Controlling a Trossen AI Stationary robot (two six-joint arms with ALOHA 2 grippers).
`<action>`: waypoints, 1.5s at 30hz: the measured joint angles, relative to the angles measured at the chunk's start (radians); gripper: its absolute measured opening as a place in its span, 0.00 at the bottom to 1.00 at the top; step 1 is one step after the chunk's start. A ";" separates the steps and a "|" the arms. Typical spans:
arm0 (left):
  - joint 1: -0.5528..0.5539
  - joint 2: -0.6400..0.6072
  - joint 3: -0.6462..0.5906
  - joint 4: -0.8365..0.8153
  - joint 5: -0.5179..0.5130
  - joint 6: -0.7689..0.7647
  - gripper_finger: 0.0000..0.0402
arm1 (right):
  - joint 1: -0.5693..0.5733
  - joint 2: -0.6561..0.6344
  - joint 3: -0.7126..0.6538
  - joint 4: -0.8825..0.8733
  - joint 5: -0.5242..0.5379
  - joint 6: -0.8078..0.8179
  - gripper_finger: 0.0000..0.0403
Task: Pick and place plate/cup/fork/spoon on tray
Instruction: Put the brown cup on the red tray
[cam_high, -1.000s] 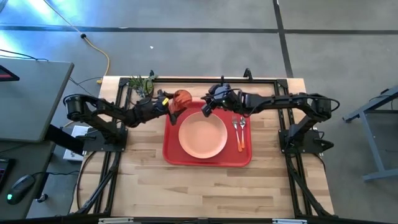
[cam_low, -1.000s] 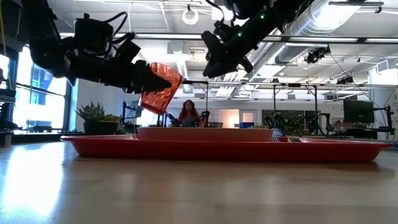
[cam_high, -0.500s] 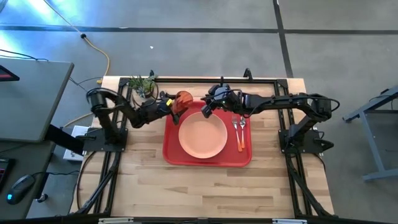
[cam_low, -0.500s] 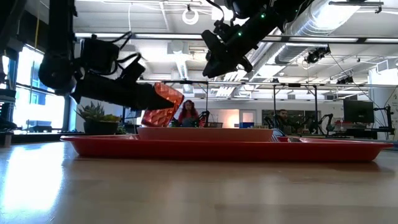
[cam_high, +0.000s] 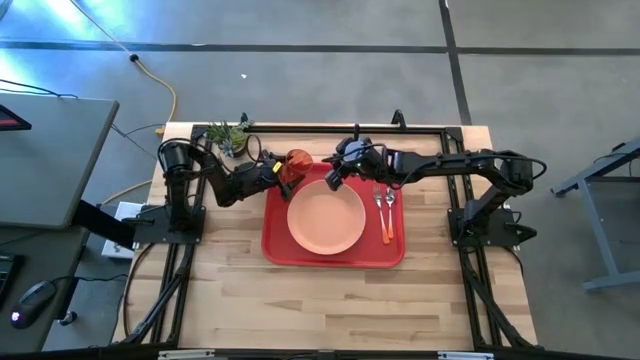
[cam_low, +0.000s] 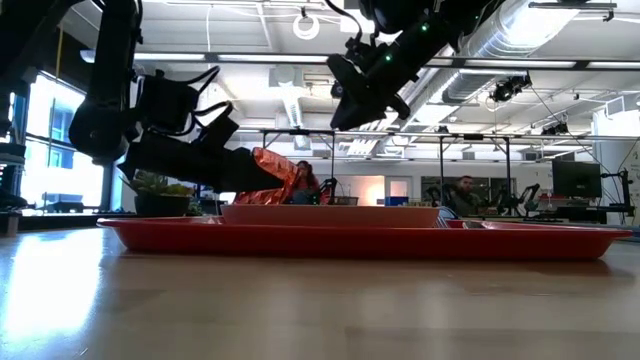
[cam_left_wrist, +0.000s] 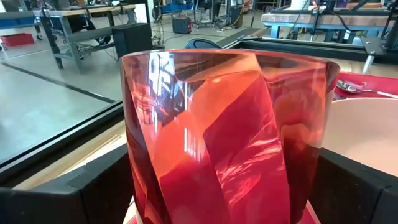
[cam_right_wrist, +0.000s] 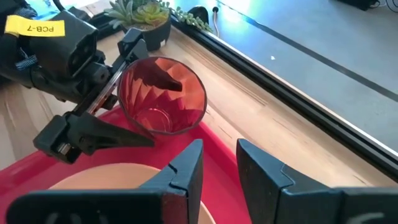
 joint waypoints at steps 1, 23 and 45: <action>0.000 0.000 0.000 -0.004 0.000 0.000 0.94 | 0.000 0.000 0.000 -0.004 0.000 0.001 0.22; -0.023 -0.021 -0.001 -0.037 0.084 0.062 0.99 | 0.033 0.200 0.002 0.344 -0.086 -0.003 0.22; -0.019 -0.021 -0.001 -0.041 0.099 0.030 1.00 | -0.015 0.411 0.002 0.834 -0.343 -0.245 0.22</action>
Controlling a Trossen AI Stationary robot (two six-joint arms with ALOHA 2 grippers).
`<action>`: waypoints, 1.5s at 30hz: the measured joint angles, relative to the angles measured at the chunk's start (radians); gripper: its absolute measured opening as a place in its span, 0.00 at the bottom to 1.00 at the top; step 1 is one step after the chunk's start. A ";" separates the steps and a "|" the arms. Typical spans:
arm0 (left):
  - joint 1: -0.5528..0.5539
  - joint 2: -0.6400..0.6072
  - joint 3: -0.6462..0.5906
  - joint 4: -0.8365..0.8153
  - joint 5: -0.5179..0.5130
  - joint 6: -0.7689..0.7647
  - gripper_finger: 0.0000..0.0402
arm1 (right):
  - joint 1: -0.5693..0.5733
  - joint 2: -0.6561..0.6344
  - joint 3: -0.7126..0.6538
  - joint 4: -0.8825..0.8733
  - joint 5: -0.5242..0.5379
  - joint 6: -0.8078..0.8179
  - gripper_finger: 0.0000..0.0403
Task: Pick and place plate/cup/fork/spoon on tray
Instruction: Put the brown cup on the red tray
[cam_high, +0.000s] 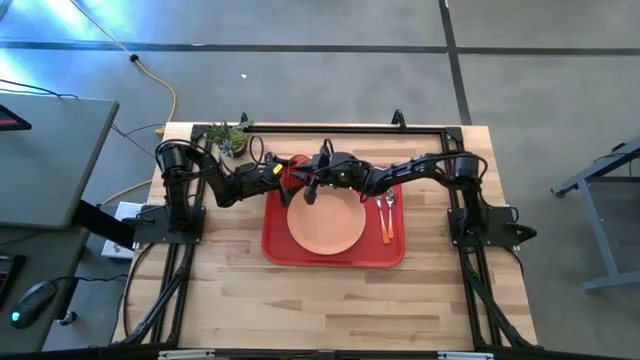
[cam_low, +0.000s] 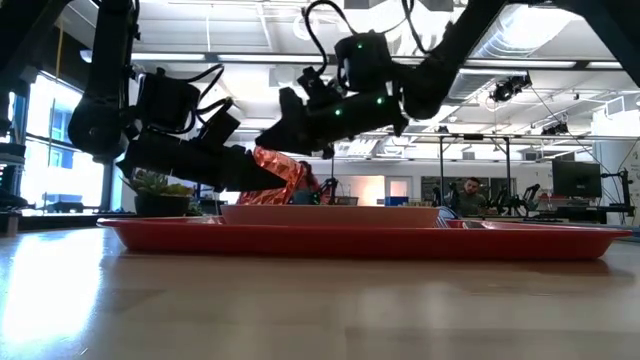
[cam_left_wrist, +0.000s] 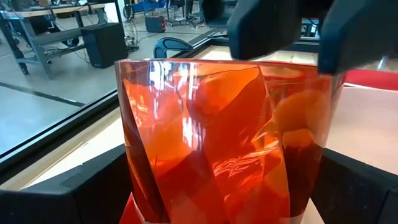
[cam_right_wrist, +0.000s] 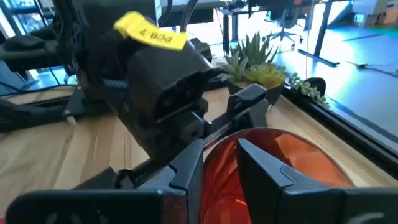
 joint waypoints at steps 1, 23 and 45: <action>0.000 0.000 0.000 0.000 0.000 0.000 1.00 | 0.000 0.014 0.000 0.036 0.001 0.000 0.22; -0.010 0.000 0.000 -0.021 -0.151 -0.025 1.00 | -0.024 0.118 0.002 0.194 0.081 0.184 0.22; -0.017 -0.021 -0.010 -0.018 -0.012 -0.010 1.00 | -0.031 0.120 0.358 -0.588 0.087 0.103 0.22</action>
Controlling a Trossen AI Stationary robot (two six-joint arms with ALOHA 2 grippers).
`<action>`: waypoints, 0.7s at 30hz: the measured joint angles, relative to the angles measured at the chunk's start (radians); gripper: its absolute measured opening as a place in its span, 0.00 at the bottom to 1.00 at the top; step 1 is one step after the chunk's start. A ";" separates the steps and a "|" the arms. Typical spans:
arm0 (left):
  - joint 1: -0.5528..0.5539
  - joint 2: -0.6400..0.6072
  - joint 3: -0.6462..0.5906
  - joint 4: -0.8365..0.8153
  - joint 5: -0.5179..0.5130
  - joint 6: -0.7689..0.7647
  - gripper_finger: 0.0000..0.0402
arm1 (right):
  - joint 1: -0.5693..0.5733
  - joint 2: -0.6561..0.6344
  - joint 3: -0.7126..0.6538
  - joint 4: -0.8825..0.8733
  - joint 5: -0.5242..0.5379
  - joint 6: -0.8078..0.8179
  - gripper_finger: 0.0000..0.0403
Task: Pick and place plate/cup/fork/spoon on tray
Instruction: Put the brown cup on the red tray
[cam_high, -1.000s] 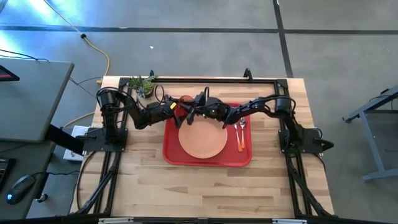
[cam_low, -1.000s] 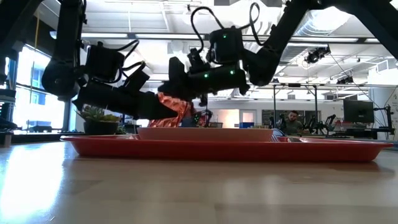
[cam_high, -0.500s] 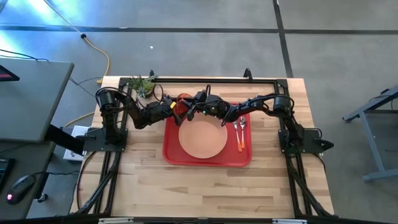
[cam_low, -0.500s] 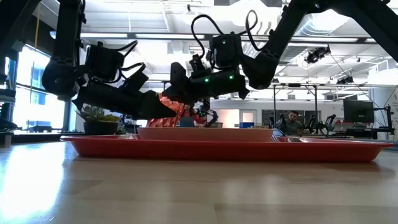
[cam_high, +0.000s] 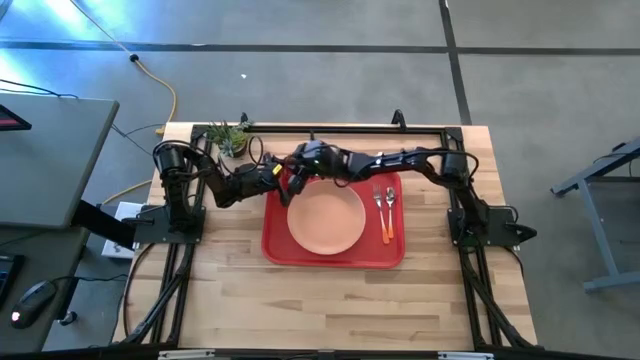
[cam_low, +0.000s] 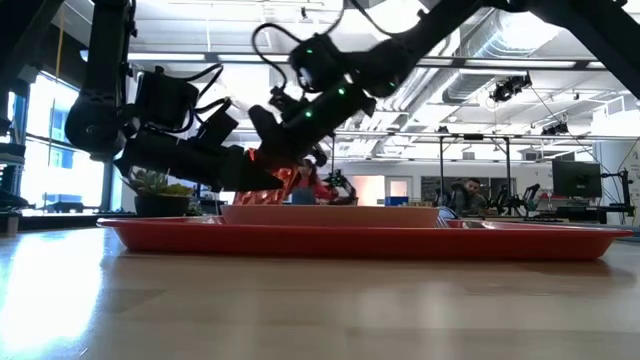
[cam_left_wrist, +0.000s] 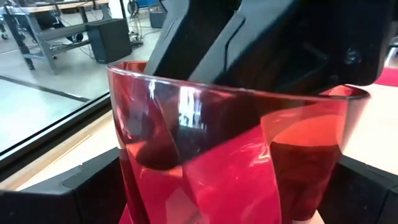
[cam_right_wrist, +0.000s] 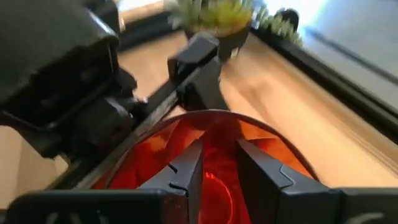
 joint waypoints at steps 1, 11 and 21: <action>0.000 0.000 0.000 0.000 0.001 0.004 1.00 | 0.000 0.002 0.037 -0.062 -0.008 -0.008 0.22; -0.011 -0.046 0.002 0.001 0.085 0.001 1.00 | -0.033 0.006 0.208 -0.467 -0.080 -0.036 0.21; 0.006 -0.074 0.001 -0.079 0.096 0.040 1.00 | -0.050 0.050 0.210 -0.464 -0.107 -0.024 0.10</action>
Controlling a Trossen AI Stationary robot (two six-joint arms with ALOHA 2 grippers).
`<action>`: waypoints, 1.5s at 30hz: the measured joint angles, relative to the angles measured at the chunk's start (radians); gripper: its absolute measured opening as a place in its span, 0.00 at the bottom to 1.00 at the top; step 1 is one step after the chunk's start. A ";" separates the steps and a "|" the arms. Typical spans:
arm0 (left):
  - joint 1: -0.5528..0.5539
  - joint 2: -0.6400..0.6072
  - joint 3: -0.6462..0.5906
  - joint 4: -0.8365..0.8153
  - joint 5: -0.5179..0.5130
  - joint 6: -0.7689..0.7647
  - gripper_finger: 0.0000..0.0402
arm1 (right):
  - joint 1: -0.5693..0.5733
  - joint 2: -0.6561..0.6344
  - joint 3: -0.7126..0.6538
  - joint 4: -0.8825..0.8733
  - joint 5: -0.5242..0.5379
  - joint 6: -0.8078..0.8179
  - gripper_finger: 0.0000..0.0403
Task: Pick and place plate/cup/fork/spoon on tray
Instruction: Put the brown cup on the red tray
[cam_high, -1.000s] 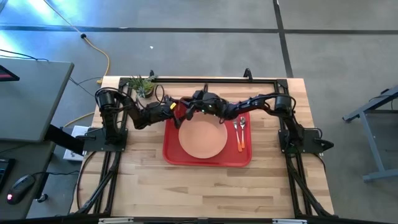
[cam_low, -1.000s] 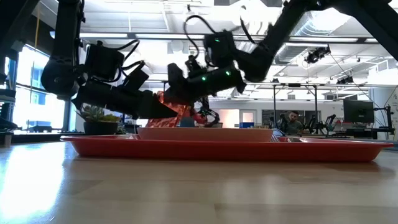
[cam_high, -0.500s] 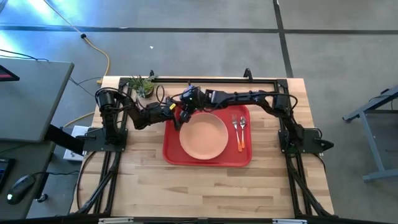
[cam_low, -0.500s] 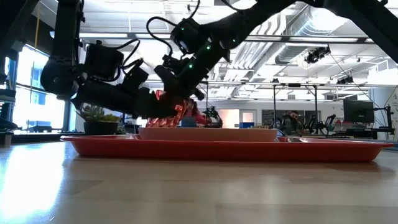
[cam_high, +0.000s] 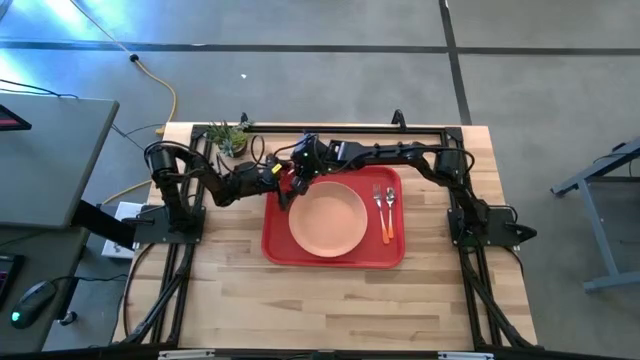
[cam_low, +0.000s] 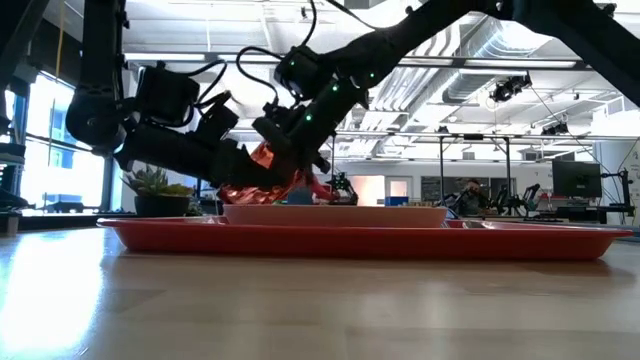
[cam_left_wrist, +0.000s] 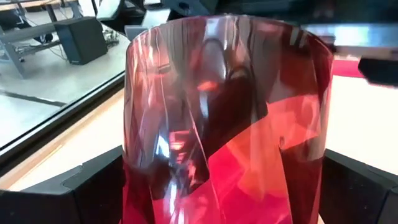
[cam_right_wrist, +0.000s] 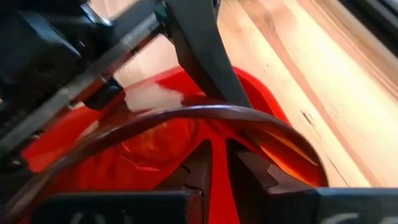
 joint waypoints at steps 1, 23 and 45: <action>0.001 -0.001 0.001 -0.005 0.000 -0.001 1.00 | 0.000 0.002 -0.001 -0.001 0.003 0.000 0.09; -0.003 -0.004 0.020 0.006 0.023 0.011 1.00 | 0.018 0.018 0.099 -0.180 0.137 -0.019 0.00; 0.019 -0.009 -0.064 0.106 0.066 0.041 0.99 | 0.023 0.008 0.159 -0.200 0.068 -0.065 0.01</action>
